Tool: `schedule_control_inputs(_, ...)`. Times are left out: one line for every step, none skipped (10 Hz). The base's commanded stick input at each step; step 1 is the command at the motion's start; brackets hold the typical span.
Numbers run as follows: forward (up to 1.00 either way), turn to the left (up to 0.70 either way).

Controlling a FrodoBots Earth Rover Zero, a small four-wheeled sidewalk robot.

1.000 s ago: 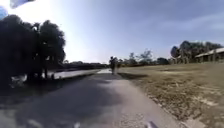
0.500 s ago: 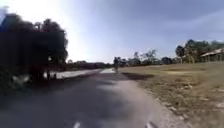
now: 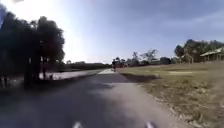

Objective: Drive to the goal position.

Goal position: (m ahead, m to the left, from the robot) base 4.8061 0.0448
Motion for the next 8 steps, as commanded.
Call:
schedule_control_inputs(1.00, 0.03)
schedule_control_inputs(1.00, 0.03)
schedule_control_inputs(1.00, 0.03)
schedule_control_inputs(1.00, 0.03)
schedule_control_inputs(1.00, 0.03)
schedule_control_inputs(1.00, 0.03)
schedule_control_inputs(1.00, 0.03)
schedule_control_inputs(1.00, 0.03)
